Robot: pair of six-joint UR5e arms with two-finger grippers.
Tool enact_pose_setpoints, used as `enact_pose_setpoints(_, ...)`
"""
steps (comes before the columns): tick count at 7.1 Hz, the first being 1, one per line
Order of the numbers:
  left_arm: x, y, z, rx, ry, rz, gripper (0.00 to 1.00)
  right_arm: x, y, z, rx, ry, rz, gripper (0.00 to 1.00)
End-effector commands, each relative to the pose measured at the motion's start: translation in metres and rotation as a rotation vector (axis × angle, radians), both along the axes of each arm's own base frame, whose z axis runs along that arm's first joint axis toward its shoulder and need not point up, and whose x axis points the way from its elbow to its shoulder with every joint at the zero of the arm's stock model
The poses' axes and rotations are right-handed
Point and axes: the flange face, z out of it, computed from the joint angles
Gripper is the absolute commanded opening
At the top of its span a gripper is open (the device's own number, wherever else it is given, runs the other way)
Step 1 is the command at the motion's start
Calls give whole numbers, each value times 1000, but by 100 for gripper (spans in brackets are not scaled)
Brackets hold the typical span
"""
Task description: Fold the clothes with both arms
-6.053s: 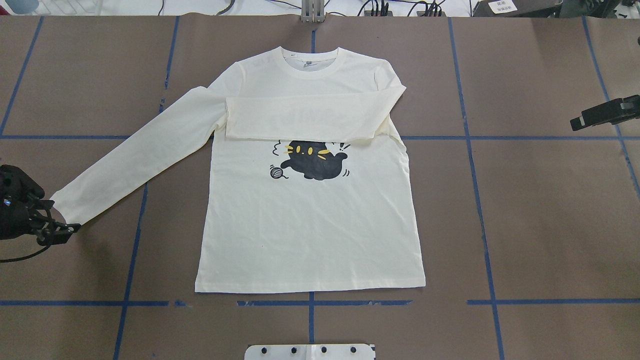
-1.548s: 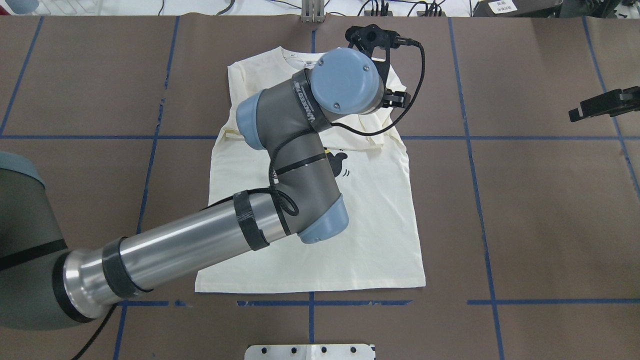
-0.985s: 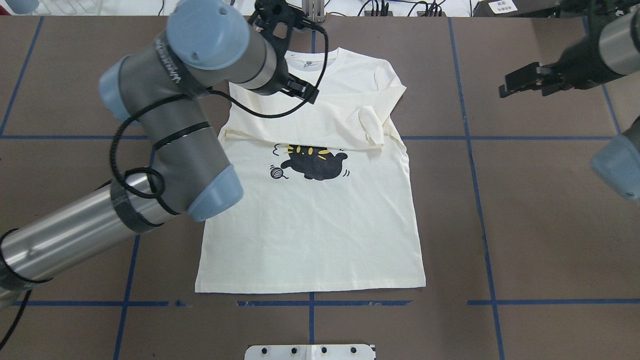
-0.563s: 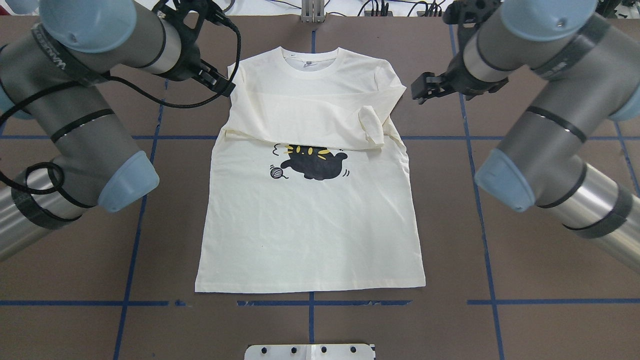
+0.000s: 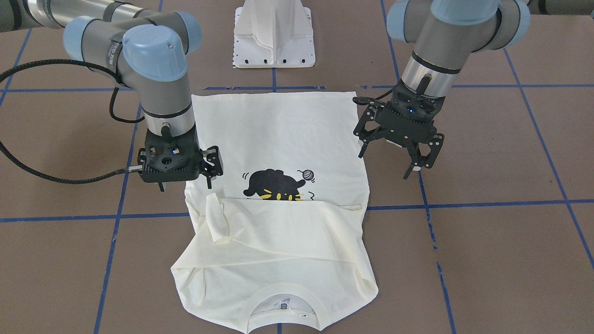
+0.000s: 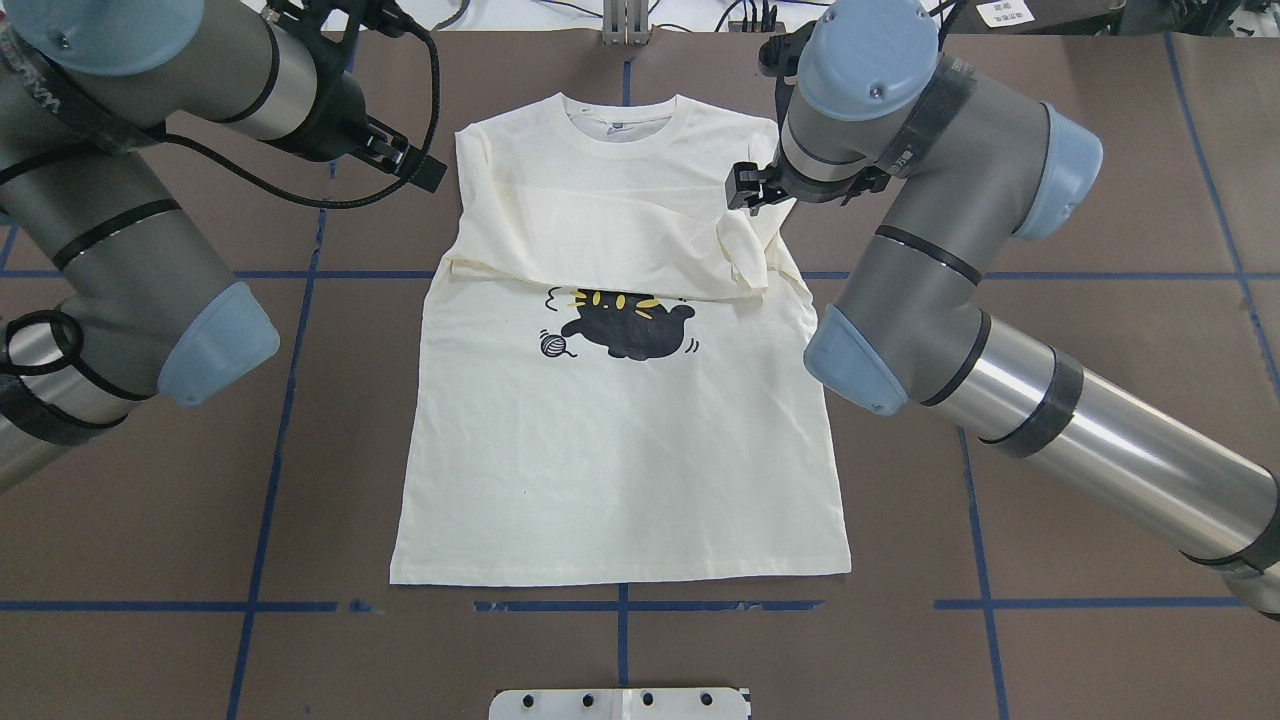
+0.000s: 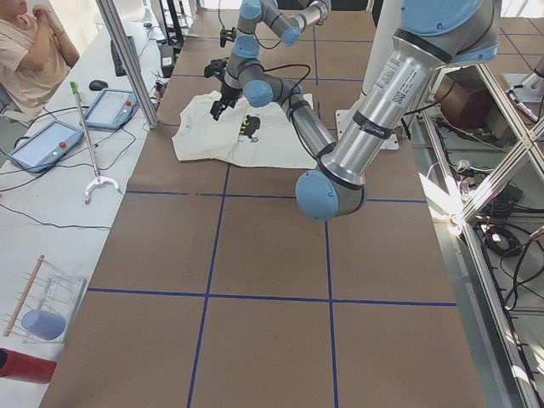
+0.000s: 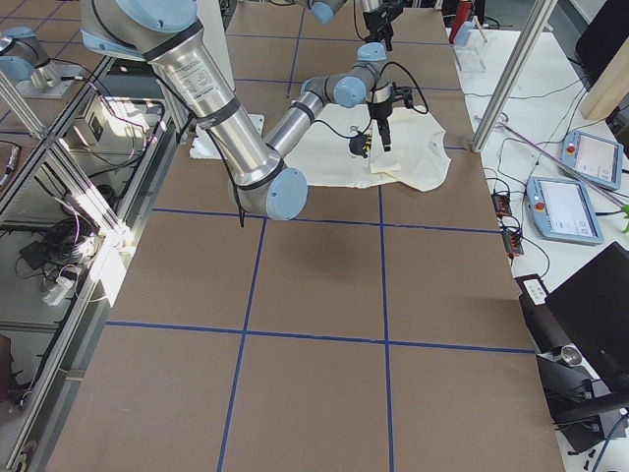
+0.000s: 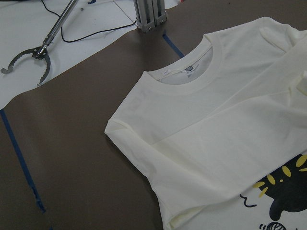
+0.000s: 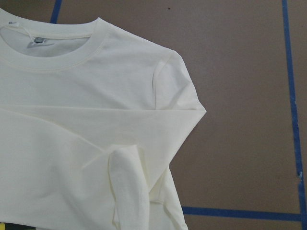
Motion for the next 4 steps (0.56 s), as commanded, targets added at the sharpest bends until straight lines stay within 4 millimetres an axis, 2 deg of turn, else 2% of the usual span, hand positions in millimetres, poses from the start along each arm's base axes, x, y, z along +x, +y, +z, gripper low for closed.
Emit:
enact_pose_setpoints(1, 4, 2, 15, -37, 6, 14, 100, -30, -26, 29, 28, -33, 0, 98)
enact_pose_setpoints(3, 2, 6, 12, -34, 11, 13, 100, -49, -7, 51, 13, -1, -37, 92)
enact_pose_setpoints(4, 2, 5, 13, -38, 9, 12, 100, -65, 7, 57, 13, 24, -59, 90)
